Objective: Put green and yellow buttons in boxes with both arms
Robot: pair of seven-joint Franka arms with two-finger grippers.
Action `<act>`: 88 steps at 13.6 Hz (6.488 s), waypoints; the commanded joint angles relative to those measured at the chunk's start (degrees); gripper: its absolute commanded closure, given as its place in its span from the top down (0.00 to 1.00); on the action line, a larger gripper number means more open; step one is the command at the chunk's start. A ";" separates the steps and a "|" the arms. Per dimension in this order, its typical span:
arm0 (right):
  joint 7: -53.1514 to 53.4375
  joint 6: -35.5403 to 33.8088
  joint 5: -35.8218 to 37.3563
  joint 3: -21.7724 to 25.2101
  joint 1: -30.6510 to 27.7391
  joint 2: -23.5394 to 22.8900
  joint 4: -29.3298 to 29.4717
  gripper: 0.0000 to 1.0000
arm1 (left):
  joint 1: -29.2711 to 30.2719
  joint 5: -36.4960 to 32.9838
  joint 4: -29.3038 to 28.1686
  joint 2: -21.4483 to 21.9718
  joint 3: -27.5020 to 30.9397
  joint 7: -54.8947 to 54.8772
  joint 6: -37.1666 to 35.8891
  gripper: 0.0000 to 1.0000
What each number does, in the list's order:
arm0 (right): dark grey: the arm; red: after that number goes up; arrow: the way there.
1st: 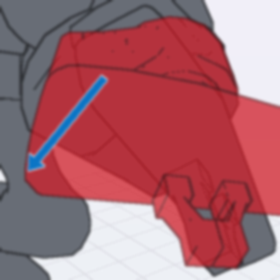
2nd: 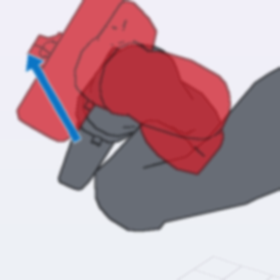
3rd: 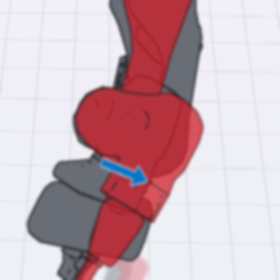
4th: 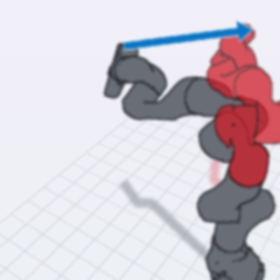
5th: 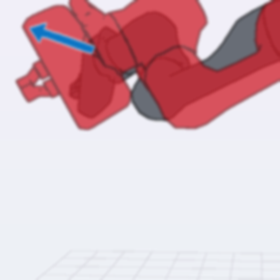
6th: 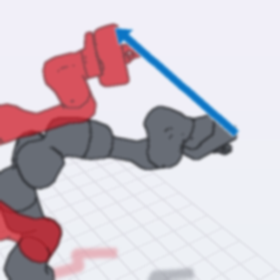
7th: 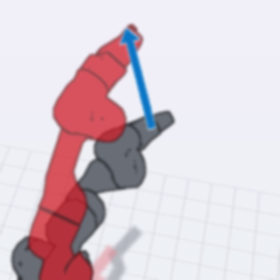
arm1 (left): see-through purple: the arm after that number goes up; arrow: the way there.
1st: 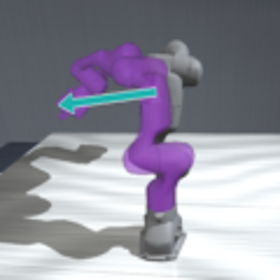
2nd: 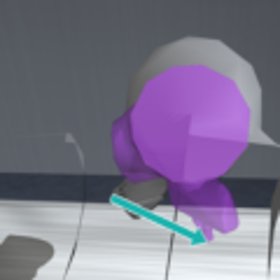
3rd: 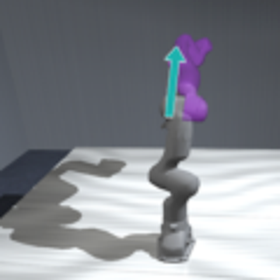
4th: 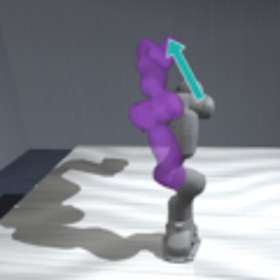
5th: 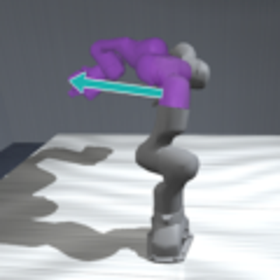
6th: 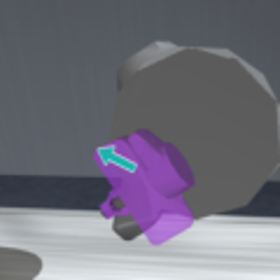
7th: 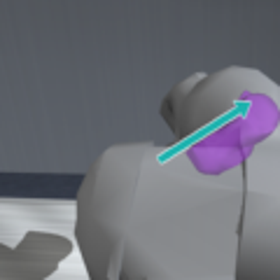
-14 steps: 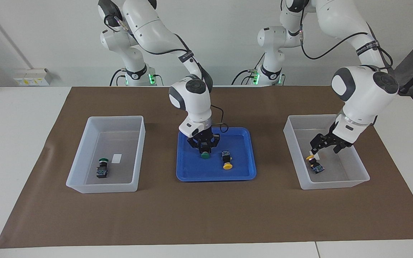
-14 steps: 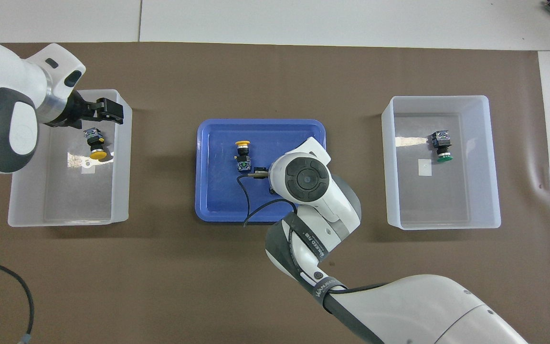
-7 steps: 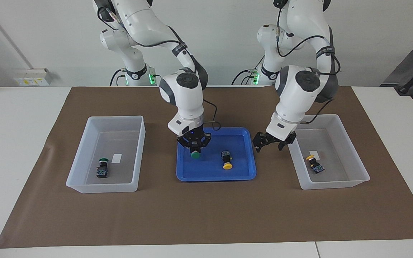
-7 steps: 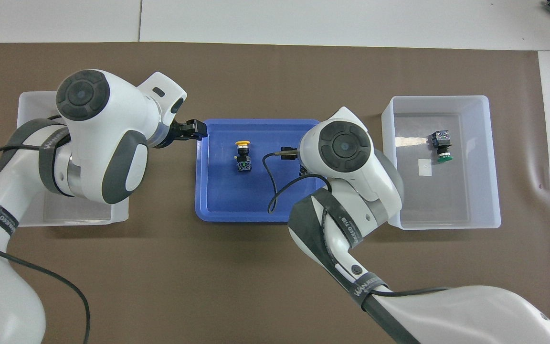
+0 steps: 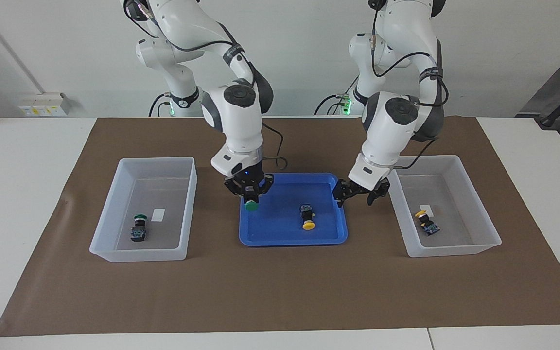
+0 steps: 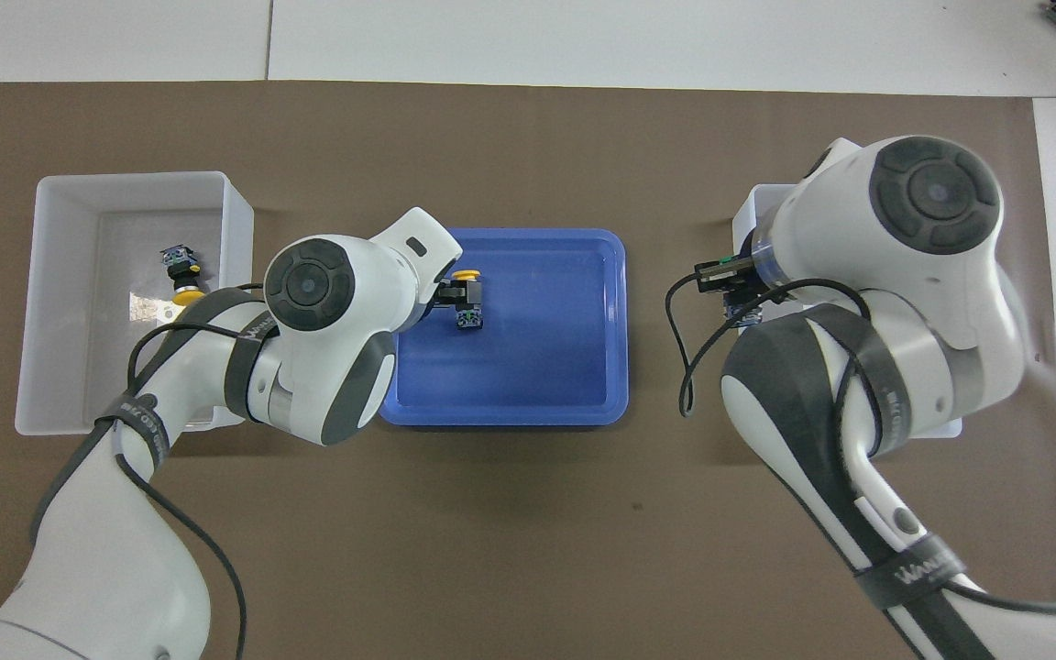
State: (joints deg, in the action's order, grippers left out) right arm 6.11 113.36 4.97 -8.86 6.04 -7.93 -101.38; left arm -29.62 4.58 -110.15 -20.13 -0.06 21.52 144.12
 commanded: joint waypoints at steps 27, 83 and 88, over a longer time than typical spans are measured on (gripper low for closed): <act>-8.59 9.17 -1.38 -0.63 -12.63 6.87 -13.60 1.00 | 0.42 1.05 6.70 -1.76 1.38 0.89 -7.44 0.00; -2.69 -26.79 -4.09 8.95 -6.48 10.21 12.08 1.00 | 25.58 -8.80 14.26 24.88 1.12 -27.76 -54.48 1.00; -2.69 -26.79 -4.09 8.95 -6.48 10.21 12.08 1.00 | 27.25 -1.41 14.26 24.79 1.82 -26.28 -51.58 1.00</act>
State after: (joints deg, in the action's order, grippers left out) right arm 3.00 87.04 1.87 0.44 0.23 1.03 -88.12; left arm -2.98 1.83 -94.43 3.56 1.86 -5.96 90.81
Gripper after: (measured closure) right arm 0.000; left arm 0.000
